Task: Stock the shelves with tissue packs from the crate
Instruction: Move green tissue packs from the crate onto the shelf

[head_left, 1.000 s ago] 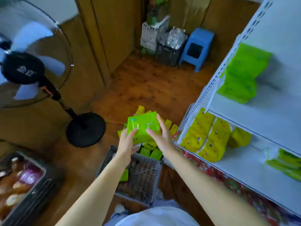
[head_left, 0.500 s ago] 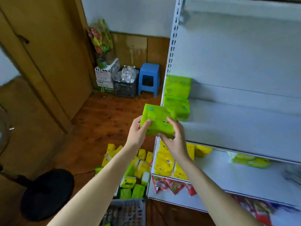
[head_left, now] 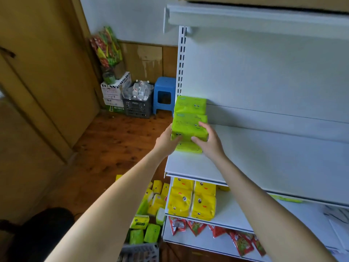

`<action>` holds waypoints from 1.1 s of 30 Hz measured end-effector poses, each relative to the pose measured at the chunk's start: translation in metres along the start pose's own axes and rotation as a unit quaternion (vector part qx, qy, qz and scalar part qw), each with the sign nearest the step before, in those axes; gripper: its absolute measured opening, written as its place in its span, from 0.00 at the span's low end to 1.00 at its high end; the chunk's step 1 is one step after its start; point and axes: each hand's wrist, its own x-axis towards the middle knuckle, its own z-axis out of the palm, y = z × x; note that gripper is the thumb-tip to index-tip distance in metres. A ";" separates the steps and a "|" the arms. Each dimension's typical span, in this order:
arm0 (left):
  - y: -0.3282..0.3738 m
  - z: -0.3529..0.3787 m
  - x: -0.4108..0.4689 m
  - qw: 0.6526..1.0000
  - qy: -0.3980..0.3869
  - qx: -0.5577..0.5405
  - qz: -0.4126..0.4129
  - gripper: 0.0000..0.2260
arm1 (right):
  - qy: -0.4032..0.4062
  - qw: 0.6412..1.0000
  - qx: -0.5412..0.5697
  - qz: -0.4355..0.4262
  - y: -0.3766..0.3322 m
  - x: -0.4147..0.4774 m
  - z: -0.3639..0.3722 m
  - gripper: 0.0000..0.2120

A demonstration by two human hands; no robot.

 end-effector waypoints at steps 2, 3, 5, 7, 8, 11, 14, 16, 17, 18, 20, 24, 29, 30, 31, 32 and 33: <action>0.000 0.001 0.002 1.000 0.006 -0.022 0.000 0.21 | -0.006 1.000 -0.006 0.003 0.002 0.004 0.000 0.27; -0.001 0.002 0.003 1.000 0.007 -0.027 -0.006 0.21 | -0.005 1.000 -0.008 0.004 0.002 0.007 0.000 0.27; -0.004 0.006 0.003 0.999 0.006 -0.024 -0.033 0.23 | -0.004 1.000 -0.011 0.008 0.004 0.009 0.000 0.27; -0.010 0.013 -0.006 0.996 -0.003 -0.005 -0.090 0.30 | -0.002 1.000 -0.014 0.007 0.006 0.010 0.002 0.27; -0.015 0.017 -0.012 0.993 -0.010 0.005 -0.121 0.33 | 0.000 1.000 -0.015 0.004 0.008 0.010 0.003 0.27; -0.030 0.027 -0.031 0.986 -0.051 0.022 -0.157 0.33 | 0.006 1.000 -0.017 0.000 0.010 0.010 0.006 0.27; -0.035 0.031 -0.042 0.986 -0.067 0.009 -0.151 0.32 | 0.003 1.000 -0.020 0.002 0.011 0.012 0.007 0.27; -0.036 0.028 -0.043 0.987 -0.066 0.004 -0.147 0.31 | -0.002 1.000 -0.024 -0.002 0.011 0.012 0.006 0.27; -0.036 0.027 -0.043 0.987 -0.066 0.003 -0.146 0.30 | -0.004 1.000 -0.026 -0.006 0.010 0.011 0.005 0.28; -0.035 0.026 -0.045 0.987 -0.065 0.001 -0.146 0.29 | -0.004 1.000 -0.026 -0.010 0.009 0.009 0.004 0.30; -0.037 0.025 -0.050 0.987 -0.049 -0.019 -0.151 0.27 | 0.021 0.998 -0.037 -0.038 0.005 0.001 -0.001 0.32; -0.057 0.018 -0.073 0.981 -0.001 -0.056 -0.188 0.23 | 0.102 0.973 -0.053 -0.201 -0.008 -0.028 0.004 0.26; -0.120 -0.006 -0.127 0.945 0.040 -0.105 -0.308 0.20 | -0.090 0.974 -0.004 -0.208 -0.014 -0.099 0.075 0.22; -0.135 -0.012 -0.141 0.935 0.043 -0.112 -0.335 0.20 | -0.157 0.971 -0.002 -0.178 -0.011 -0.114 0.092 0.22; -0.152 -0.018 -0.156 0.924 0.045 -0.116 -0.363 0.19 | -0.225 0.964 -0.007 -0.139 -0.009 -0.129 0.108 0.22; -0.166 -0.024 -0.172 0.913 0.046 -0.122 -0.388 0.18 | -0.290 0.952 -0.018 -0.099 -0.005 -0.142 0.123 0.22; -0.183 -0.030 -0.190 0.901 0.053 -0.131 -0.410 0.17 | -0.348 0.935 -0.034 -0.062 -0.002 -0.156 0.138 0.23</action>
